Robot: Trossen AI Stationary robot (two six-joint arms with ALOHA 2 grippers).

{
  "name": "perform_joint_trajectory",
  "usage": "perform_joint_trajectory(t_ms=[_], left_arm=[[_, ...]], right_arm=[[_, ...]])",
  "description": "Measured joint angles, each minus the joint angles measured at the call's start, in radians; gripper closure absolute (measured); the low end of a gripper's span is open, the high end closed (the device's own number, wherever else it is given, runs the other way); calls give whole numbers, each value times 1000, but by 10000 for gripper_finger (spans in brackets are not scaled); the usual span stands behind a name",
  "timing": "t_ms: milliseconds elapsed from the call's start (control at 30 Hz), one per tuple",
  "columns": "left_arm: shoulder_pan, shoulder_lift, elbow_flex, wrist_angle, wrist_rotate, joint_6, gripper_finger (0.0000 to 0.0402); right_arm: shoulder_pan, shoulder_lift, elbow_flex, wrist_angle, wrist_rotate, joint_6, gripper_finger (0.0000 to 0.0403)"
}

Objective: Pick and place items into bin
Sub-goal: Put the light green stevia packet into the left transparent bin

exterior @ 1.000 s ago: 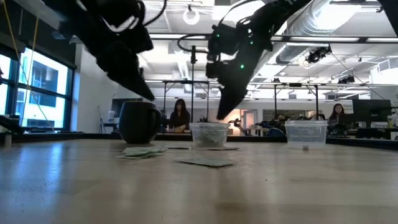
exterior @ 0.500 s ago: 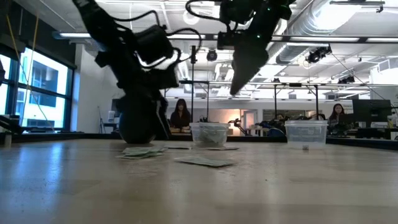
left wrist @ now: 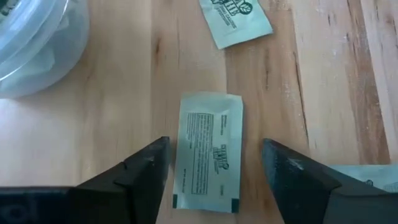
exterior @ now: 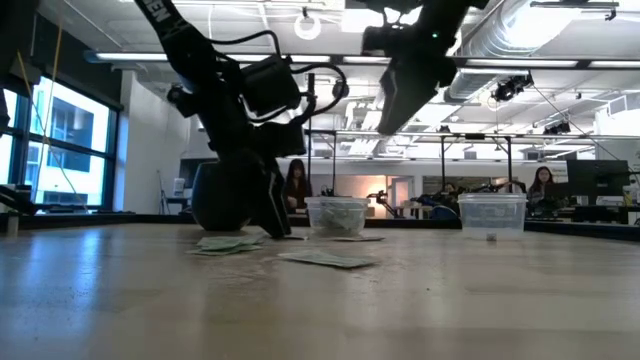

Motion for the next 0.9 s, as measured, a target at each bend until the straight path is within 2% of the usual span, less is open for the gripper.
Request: perform_joint_trajectory(t_ms=[100, 200, 367, 467, 533, 600, 700, 800, 900], left_arm=[[1, 19, 1, 5, -4, 4, 145], [-1, 23, 1, 9, -6, 36, 193], [-3, 25, 0, 46, -7, 85, 308], [-3, 25, 12, 46, -42, 85, 374], [-2, 18, 56, -33, -91, 79, 379], [-1, 16, 120, -137, -141, 82, 368], [9, 4, 243, -185, -190, 144, 357], [37, 4, 344, -210, -189, 213, 375], [87, 4, 409, -191, -155, 218, 381]], right_arm=[[8, -75, -76, 30, 38, 51, 125], [16, -158, -166, 50, 79, 122, 125], [18, -275, -287, 62, 135, 226, 125], [15, -320, -330, 62, 155, 285, 125], [15, -343, -352, 64, 170, 315, 125], [15, -361, -366, 66, 183, 336, 125], [15, -368, -377, 69, 210, 341, 125], [15, -367, -377, 70, 232, 333, 125], [15, -367, -377, 74, 232, 330, 125]])
